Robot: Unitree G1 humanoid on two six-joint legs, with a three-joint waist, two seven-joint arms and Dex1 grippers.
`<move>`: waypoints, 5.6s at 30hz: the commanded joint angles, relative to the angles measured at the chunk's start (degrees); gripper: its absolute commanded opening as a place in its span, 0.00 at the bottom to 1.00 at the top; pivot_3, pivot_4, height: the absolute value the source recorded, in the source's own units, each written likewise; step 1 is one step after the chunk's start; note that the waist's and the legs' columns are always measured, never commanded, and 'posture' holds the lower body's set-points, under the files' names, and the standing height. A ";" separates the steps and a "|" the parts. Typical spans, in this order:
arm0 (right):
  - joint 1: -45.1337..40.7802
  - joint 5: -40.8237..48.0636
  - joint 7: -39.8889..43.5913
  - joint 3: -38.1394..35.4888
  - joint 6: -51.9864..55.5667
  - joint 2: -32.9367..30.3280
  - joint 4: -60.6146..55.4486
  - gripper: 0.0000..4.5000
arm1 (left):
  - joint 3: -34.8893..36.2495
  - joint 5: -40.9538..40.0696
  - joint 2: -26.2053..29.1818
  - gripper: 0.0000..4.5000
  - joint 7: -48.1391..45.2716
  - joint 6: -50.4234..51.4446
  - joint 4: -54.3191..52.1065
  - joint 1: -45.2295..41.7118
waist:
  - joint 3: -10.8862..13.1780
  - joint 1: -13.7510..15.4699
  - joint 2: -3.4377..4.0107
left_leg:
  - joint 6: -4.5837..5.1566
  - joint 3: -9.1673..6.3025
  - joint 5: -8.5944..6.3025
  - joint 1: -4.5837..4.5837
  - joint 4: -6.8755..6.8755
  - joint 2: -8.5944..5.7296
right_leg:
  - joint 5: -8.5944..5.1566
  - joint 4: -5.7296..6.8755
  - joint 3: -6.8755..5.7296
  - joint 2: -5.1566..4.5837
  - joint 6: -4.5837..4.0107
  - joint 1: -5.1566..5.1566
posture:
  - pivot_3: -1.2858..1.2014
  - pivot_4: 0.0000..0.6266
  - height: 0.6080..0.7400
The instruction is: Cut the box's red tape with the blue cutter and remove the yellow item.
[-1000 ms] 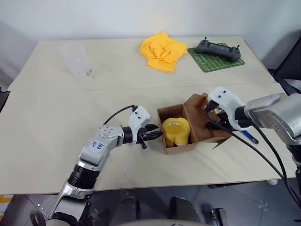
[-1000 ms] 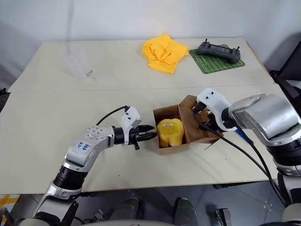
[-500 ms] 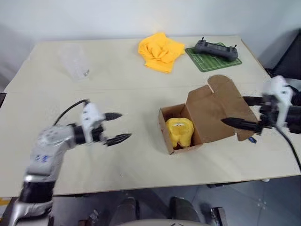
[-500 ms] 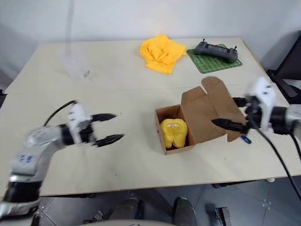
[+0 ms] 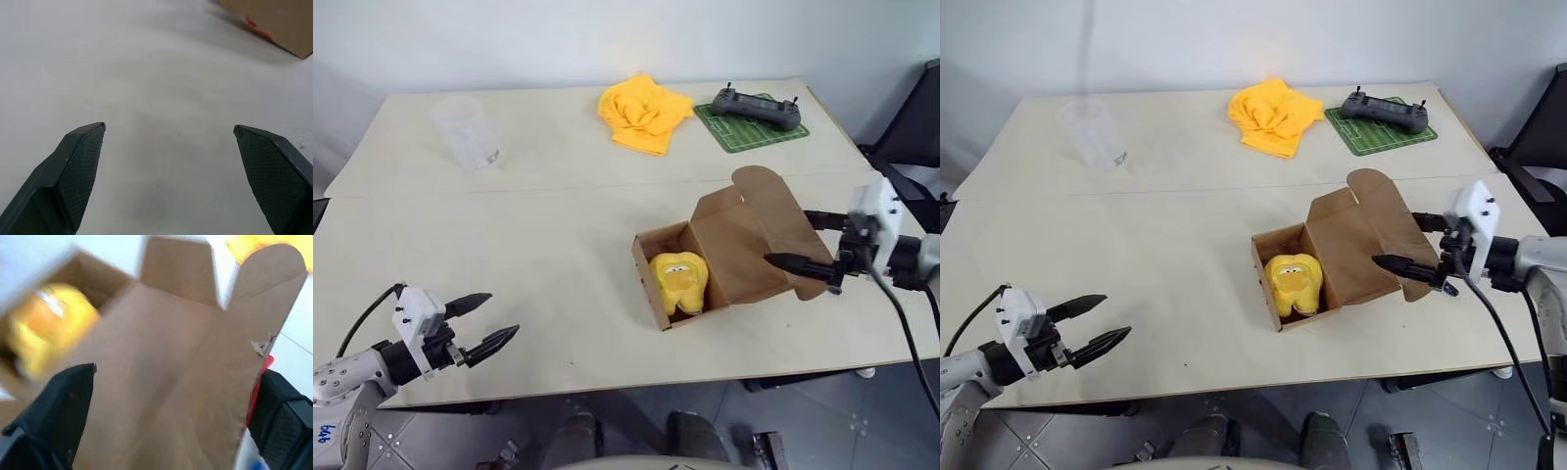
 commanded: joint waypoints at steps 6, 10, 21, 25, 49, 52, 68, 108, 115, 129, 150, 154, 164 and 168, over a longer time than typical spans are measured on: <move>-8.21 -14.23 -3.68 8.78 -9.52 -2.72 1.78 1.00 | -3.94 -0.33 -0.30 0.99 1.95 -2.30 -2.40 -4.70 | 0.01 -0.06 0.03 | -0.02 0.26 0.00 -0.26 -0.03 -0.19 | 0.00 0.31 0.09 0.04 -0.01 -0.52 | 0.52 0.24 1.00; -10.52 -15.24 1.81 9.49 -20.44 -4.85 0.68 1.00 | -4.99 -0.62 -0.34 0.99 1.97 -2.71 -1.98 -5.69 | 0.02 -0.14 0.04 | 0.00 0.57 -0.02 -0.27 -0.09 -0.17 | 0.00 0.45 0.09 0.06 0.00 -0.64 | 0.52 0.24 1.00; -15.20 6.20 -2.20 3.11 18.26 -2.48 -20.19 1.00 | -4.86 -4.45 -0.44 0.99 3.63 0.47 -4.67 -7.29 | 0.09 -0.02 0.11 | 0.06 0.87 -0.15 -0.22 -0.03 0.22 | 0.03 0.41 0.03 -0.01 -0.03 -0.68 | 0.52 0.24 1.00; -13.05 3.76 -4.16 5.21 24.09 -6.81 -24.64 1.00 | -5.38 -6.43 -0.85 0.99 5.34 1.72 -6.77 -9.64 | 0.03 0.60 0.00 | 0.01 0.72 -0.29 -0.22 -0.02 0.36 | 0.06 0.35 -0.09 0.04 -0.08 -0.63 | 0.52 0.24 1.00; -12.67 7.46 -17.73 5.24 42.36 -2.45 -28.59 1.00 | -49.24 4.30 -18.78 0.99 11.10 17.35 3.53 -47.69 | 0.06 1.34 -0.06 | 0.13 1.41 -0.34 -0.26 0.05 -0.06 | 0.13 0.27 -0.07 0.09 0.06 -0.68 | 0.52 0.24 1.00; -12.37 7.93 -18.83 4.53 43.65 -2.19 -29.57 1.00 | -52.19 8.60 -19.65 0.99 12.16 15.52 5.83 -47.62 | 0.07 1.43 -0.07 | 0.13 1.42 -0.34 -0.26 0.05 -0.07 | 0.13 0.26 -0.07 0.09 0.06 -0.68 | 0.52 0.24 1.00; -8.63 7.00 -14.22 -2.63 35.34 -9.18 -19.29 1.00 | -52.70 13.76 -21.60 0.99 11.29 18.57 11.44 -47.57 | 0.05 1.53 -0.05 | 0.19 1.42 -0.31 -0.21 0.12 -0.08 | 0.13 0.20 -0.05 0.07 0.06 -0.56 | 0.52 0.24 1.00; 15.74 22.21 29.60 -21.35 -17.11 -2.62 -11.27 1.00 | -18.24 -6.65 7.65 0.99 -2.62 18.70 -15.48 -23.22 | 0.13 2.08 -0.06 | 0.21 1.28 -0.32 0.11 0.09 0.21 | 0.23 -0.24 -0.14 -0.05 -0.02 -0.07 | 0.52 0.24 1.00; 20.48 24.06 27.56 -25.48 -14.63 -3.25 -15.15 1.00 | -40.77 -1.83 -1.55 0.99 2.88 30.04 -9.64 -44.88 | 0.12 1.29 -0.05 | 0.20 1.31 -0.31 0.36 0.06 0.03 | 0.40 -0.16 -0.21 0.09 0.05 0.19 | 0.52 0.24 1.00; 35.59 23.40 16.27 -30.00 -13.62 5.00 -29.97 1.00 | -61.24 18.82 -19.26 0.99 7.03 20.38 16.28 -63.69 | 0.16 2.41 -0.09 | 0.27 1.39 -0.32 0.28 0.05 -0.04 | 0.41 -0.54 -0.22 0.13 0.07 0.24 | 0.52 0.24 1.00; 32.35 21.78 10.00 -26.78 -17.64 8.56 -27.35 1.00 | -37.13 9.40 -23.15 0.00 -1.68 2.48 26.64 -64.20 | 0.17 2.85 -0.10 | 0.31 1.34 -0.30 0.20 0.10 -0.03 | 0.42 -0.54 -0.32 0.11 0.09 0.24 | 0.52 0.24 1.00; 29.88 21.10 7.52 -23.64 -18.21 10.51 -27.08 1.00 | -28.75 1.56 -22.94 0.00 -4.38 1.15 25.30 -60.41 | 0.14 2.45 -0.06 | 0.31 1.34 -0.30 0.21 0.09 -0.03 | 0.42 -0.52 -0.33 0.11 0.10 0.24 | 0.52 0.24 1.00; 20.66 21.26 2.03 -12.53 -16.81 16.05 -27.41 1.00 | -8.94 -4.85 -10.71 0.00 2.73 1.51 11.06 -39.33 | 0.15 0.55 -0.08 | 0.27 1.27 -0.32 0.37 0.01 0.08 | 0.45 -0.42 -0.37 0.11 0.15 0.24 | 0.52 0.24 1.00; 16.19 20.94 1.91 -7.24 -15.21 16.36 -26.82 1.00 | -4.34 1.59 -0.66 0.00 -0.50 -6.69 9.95 -25.01 | 0.17 0.09 -0.11 | 0.24 1.28 -0.35 0.43 -0.04 0.10 | 0.45 -0.39 -0.39 0.10 0.14 0.24 | 0.52 0.24 1.00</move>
